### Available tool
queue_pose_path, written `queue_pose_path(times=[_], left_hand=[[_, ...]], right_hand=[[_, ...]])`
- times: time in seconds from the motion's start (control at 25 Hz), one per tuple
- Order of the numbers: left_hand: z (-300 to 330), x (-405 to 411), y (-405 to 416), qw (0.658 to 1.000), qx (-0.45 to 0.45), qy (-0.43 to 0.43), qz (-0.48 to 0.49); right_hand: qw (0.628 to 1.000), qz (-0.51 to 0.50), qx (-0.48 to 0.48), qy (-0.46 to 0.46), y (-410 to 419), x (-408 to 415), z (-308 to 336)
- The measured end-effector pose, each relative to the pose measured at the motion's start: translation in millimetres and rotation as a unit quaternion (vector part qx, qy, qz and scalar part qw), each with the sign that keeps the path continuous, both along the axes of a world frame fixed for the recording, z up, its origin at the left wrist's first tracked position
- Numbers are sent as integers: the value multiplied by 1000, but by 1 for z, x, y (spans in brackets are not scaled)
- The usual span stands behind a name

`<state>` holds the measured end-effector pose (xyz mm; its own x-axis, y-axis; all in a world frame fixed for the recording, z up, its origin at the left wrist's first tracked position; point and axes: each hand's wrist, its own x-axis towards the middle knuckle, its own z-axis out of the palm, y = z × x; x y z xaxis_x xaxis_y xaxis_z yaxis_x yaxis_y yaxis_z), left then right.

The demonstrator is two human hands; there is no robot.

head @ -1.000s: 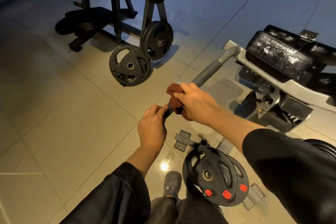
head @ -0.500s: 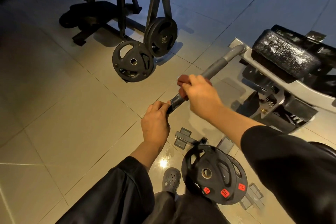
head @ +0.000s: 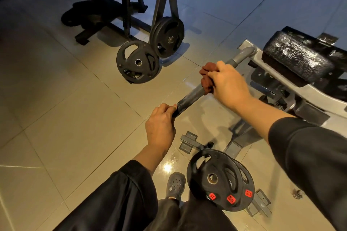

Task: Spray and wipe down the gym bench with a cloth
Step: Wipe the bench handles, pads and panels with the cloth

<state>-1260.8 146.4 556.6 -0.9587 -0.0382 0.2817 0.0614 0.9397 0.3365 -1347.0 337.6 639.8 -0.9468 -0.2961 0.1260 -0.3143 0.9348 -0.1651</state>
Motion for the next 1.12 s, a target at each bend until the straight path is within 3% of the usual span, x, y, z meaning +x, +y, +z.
queue_pose_path(times=[0.4,0.64,0.76,0.96,1.04,1.12], left_hand=[[-1,0,-4,1000,-3,7,-13],[-3,3,-1,1000,11,19,1],[-1,5,0,999,25,28,-2],[-2,19,-11,998,48,33,-2],[-5,27,-15,999,38,34,19],[-4,31,-16,997,53,42,23]], right_hand=[[985,162,22,-55,-39,35,-6],[1000,11,-9,-22,-9,9,10],[997,42,-58,-42,-40,33,-6],[989,142,-21,-45,-51,46,-17],[989,123,-49,-72,-37,34,-3],[995,59,-65,-37,-26,25,6]])
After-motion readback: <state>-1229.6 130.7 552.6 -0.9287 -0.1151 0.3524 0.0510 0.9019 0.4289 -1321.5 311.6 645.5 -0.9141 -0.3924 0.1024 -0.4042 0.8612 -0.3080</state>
